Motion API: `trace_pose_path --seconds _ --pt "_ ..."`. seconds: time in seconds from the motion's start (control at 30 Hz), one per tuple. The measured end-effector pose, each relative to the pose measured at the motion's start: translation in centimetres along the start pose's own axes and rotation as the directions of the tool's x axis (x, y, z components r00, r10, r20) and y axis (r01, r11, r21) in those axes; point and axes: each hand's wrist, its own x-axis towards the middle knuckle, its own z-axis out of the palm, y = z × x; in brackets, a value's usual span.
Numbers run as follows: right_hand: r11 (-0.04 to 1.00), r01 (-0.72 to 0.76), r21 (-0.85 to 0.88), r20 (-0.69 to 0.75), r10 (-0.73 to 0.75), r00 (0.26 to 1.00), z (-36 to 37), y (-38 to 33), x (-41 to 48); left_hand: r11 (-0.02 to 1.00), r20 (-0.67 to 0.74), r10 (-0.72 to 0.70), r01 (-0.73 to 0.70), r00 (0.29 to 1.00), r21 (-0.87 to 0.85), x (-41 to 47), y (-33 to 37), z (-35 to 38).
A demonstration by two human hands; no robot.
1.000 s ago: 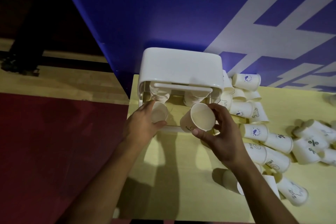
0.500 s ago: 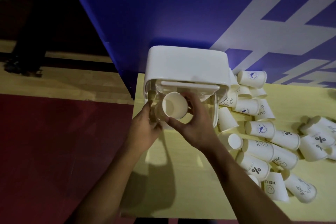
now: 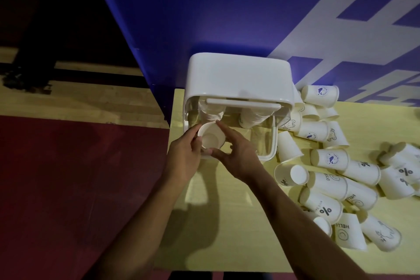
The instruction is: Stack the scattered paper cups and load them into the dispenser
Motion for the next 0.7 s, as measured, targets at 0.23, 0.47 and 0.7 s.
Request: trace_pose_path --seconds 0.23,0.47,0.7 --pt "0.999 0.024 -0.036 0.088 -0.02 0.996 -0.7 0.3 0.5 1.0 0.014 -0.021 0.021 1.0 -0.008 0.2 -0.3 0.3" --pt "0.994 -0.106 0.011 -0.024 0.106 0.994 -3.4 0.4 -2.8 0.997 -0.176 0.08 -0.077 0.981 0.026 -3.0 2.7 -0.6" --pt "0.981 -0.191 0.043 -0.256 0.195 0.947 -13.2 2.8 -8.1 0.908 0.088 0.413 -0.417 0.907 0.035 -5.0 11.9 6.7"
